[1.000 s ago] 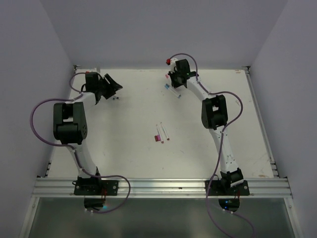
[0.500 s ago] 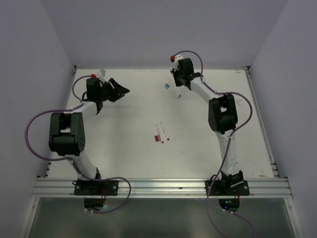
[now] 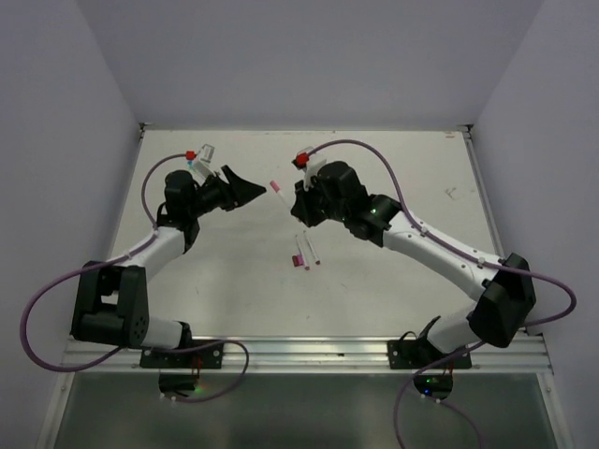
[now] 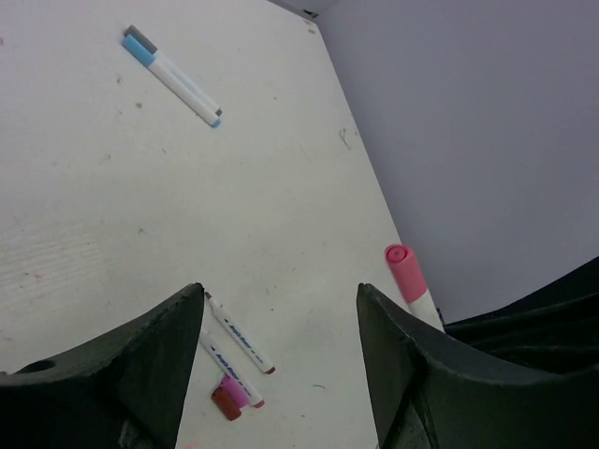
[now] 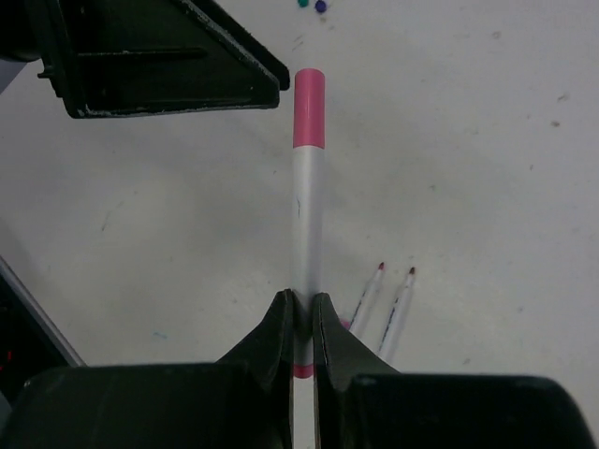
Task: Open the pen caps
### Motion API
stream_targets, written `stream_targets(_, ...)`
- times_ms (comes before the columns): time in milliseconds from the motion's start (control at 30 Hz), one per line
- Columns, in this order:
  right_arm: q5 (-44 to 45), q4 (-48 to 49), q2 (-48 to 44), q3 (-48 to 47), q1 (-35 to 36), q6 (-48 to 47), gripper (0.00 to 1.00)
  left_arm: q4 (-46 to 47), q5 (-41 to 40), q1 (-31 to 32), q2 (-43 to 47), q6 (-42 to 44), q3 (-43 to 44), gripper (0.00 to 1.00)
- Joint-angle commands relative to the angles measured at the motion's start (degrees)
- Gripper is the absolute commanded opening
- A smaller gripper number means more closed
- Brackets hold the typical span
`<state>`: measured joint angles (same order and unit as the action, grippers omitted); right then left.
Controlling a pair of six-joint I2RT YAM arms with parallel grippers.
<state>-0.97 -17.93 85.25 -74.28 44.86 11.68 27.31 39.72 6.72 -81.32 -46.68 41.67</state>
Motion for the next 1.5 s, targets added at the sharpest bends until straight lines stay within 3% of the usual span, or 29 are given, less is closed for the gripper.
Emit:
stream_targets(0,1.9,0.4,-4.5,5.2,2.1,6.8,0.0,6.2,3.0,0.5,4.1,-2.2,-4.4,0.69)
stream_targets(300,1.7,1.2,-9.3,10.6,4.4,8.6,0.0,14.9,6.0,0.9,8.8,-9.8,-12.0,0.73)
stream_targets(633,1.3,3.4,-8.7,11.1,6.2,9.4,0.0,28.0,5.8,3.7,3.8,-21.8,-15.1,0.76)
stream_targets(1000,1.2,5.7,-5.9,10.7,6.8,9.0,0.0,30.3,6.3,5.5,0.7,-23.8,-12.7,0.74)
stream_targets(1467,1.1,7.1,-2.7,10.4,7.5,9.1,0.0,33.9,6.7,6.3,-1.1,-26.0,-11.9,0.65)
